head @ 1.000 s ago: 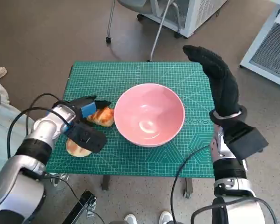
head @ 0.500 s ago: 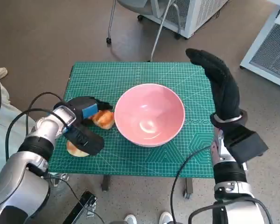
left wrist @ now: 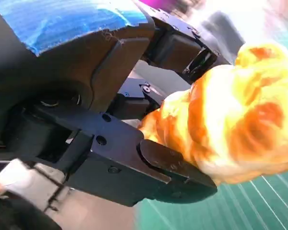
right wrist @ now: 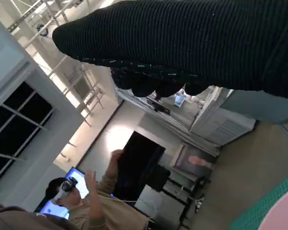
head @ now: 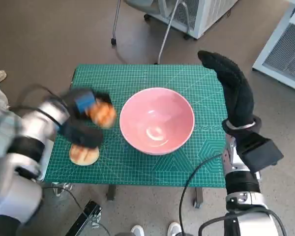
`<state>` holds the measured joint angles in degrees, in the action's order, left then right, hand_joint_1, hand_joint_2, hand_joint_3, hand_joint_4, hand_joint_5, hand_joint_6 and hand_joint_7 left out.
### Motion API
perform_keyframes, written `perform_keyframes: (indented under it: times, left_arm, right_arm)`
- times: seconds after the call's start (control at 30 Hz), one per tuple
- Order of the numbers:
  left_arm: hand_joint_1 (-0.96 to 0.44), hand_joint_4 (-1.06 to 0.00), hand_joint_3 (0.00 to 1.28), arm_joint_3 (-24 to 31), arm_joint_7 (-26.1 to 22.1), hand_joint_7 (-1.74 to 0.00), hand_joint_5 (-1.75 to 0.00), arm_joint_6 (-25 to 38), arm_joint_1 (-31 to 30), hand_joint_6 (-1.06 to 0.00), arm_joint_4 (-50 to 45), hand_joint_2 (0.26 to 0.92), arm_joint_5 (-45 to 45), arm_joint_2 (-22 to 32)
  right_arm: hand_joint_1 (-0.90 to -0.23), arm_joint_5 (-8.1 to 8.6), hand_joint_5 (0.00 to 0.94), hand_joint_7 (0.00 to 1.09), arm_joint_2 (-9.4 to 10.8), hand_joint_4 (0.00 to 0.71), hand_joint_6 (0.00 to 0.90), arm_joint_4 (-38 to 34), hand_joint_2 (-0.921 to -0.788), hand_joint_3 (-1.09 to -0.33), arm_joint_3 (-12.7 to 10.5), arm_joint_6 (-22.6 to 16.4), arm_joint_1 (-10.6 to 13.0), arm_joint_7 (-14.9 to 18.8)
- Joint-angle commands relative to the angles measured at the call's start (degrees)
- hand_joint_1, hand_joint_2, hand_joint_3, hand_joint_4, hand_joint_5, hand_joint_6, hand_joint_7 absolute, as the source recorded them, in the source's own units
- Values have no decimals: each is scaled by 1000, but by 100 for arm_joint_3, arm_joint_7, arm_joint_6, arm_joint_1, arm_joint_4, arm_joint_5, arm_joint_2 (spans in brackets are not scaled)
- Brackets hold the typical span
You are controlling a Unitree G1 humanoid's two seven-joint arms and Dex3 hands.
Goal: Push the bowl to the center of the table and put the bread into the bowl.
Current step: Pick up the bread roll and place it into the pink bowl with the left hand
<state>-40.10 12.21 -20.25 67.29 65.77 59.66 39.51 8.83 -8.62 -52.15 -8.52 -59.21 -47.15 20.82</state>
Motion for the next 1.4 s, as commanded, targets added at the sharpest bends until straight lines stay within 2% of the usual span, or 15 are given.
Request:
perform_keyframes:
  times: [0.03,0.17,0.37,0.53,0.67,0.97,1.17,1.4]
  left_arm:
    - [1,-637,95,535,-91,-1182,-1215,-23,466,-620,-658,920,-420,322]
    - [1,-642,74,897,-284,-1138,-1212,-25,445,-659,-1312,920,-705,407]
    - [1,-671,55,1233,-199,-1159,-1140,-156,295,-671,-2148,920,-919,392]
    - [1,-668,69,1268,-70,-1240,-1080,-282,58,-650,-2688,920,-878,207]
    - [0,-605,100,1144,-58,-1276,-1111,-450,-57,-647,-2834,921,-767,-8]
    - [0,-568,121,724,102,-1306,-1122,-678,-214,-642,-2640,921,-302,-444]
    - [0,-562,123,380,441,-1298,-1146,-804,-229,-640,-2138,920,-3,-818]
    - [0,-556,134,-10,700,-1318,-1166,-826,-141,-616,-1463,920,238,-1299]
  right_arm:
    - [-579,39,9,835,49,315,-1,43,-921,-772,9,107,141,-14]
    - [-580,49,9,834,58,315,-1,67,-921,-772,5,110,146,-13]
    - [-603,68,9,836,37,315,-1,29,-921,-766,-15,110,107,12]
    - [-595,60,9,836,22,315,-1,35,-921,-766,-13,119,91,21]
    - [-591,23,9,835,11,316,-1,75,-921,-767,5,99,106,7]
    - [-605,49,9,815,-30,318,-1,139,-921,-763,16,68,162,71]
    - [-615,85,9,808,-79,317,-1,175,-921,-762,6,93,204,131]
    - [-613,46,8,806,-157,316,-1,233,-921,-764,-16,133,254,103]
